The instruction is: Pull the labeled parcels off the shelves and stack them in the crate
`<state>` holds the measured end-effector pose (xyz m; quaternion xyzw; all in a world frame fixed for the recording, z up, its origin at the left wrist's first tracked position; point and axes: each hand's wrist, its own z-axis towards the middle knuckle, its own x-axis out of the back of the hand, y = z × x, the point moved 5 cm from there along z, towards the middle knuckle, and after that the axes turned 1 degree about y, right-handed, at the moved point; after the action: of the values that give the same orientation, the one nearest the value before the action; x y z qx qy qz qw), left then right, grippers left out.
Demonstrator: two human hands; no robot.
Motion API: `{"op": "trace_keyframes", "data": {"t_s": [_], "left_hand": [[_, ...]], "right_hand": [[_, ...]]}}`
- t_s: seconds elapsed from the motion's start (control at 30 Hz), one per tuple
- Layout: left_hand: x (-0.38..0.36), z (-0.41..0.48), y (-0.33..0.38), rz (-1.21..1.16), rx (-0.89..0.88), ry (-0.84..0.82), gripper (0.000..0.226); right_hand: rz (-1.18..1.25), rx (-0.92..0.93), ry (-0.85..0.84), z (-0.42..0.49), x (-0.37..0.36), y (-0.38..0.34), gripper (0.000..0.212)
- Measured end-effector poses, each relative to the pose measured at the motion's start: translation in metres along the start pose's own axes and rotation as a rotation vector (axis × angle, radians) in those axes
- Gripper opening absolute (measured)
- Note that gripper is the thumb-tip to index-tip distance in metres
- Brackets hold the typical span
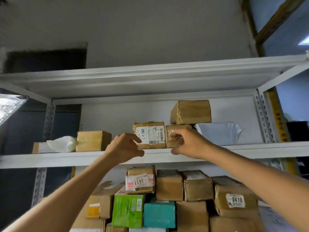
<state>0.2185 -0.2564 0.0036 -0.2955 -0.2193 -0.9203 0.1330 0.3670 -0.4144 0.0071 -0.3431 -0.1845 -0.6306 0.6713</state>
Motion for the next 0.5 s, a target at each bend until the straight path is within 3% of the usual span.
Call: {"op": "trace_keyframes", "data": {"t_s": [0.13,0.27,0.4,0.5], "left_hand": [[0.012,0.036,-0.035,-0.024,-0.032,0.068,0.046],[0.007,0.069,-0.053,-0.033,-0.056,0.091,0.06],[-0.007,0.095,-0.058,-0.09,-0.114,0.058,0.076],[-0.022,0.111,-0.061,-0.133,-0.132,0.007,0.087]], "right_hand": [[-0.139,0.012,0.065,0.047,-0.007,-0.013,0.039],[-0.263,-0.044,0.085,0.087,-0.016,-0.016,0.044],[-0.337,-0.134,0.074,0.115,-0.03,-0.003,0.058],[-0.374,-0.184,0.054,0.128,-0.041,0.01,0.054]]}}
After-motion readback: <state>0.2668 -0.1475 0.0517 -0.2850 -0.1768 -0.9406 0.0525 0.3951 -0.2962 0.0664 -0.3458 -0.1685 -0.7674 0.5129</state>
